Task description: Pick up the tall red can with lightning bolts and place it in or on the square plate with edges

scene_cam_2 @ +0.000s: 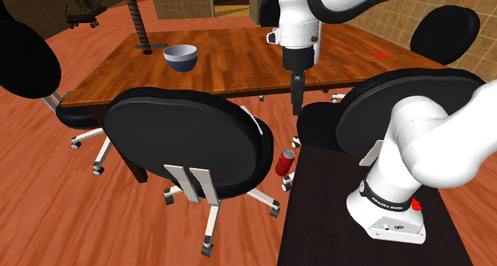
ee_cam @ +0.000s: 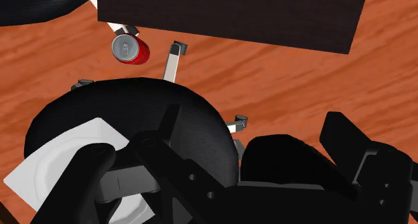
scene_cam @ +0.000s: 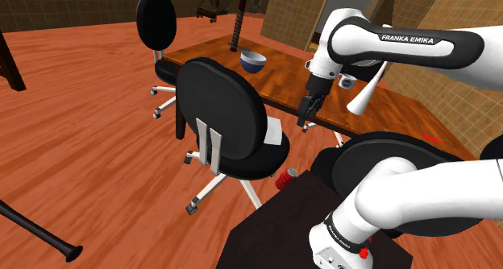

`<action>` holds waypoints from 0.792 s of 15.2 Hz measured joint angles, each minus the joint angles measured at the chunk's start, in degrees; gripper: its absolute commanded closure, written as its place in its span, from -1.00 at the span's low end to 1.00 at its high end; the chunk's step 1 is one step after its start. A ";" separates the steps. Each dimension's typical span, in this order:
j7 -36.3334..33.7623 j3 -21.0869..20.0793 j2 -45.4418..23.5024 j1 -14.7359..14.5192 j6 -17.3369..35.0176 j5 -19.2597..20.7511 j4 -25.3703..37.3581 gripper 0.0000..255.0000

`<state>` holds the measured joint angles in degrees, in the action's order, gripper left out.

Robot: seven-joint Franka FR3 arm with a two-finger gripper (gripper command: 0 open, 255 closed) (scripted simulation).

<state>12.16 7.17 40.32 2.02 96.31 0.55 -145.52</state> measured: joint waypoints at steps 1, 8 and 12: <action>0.55 0.50 -0.89 0.27 2.34 0.54 -1.06 -1.00; 5.54 5.41 -8.74 2.88 18.33 4.84 -5.98 -1.00; 8.53 8.39 -15.12 4.02 27.14 6.34 -6.35 -1.00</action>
<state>20.70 15.56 25.20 6.03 123.45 6.89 -151.87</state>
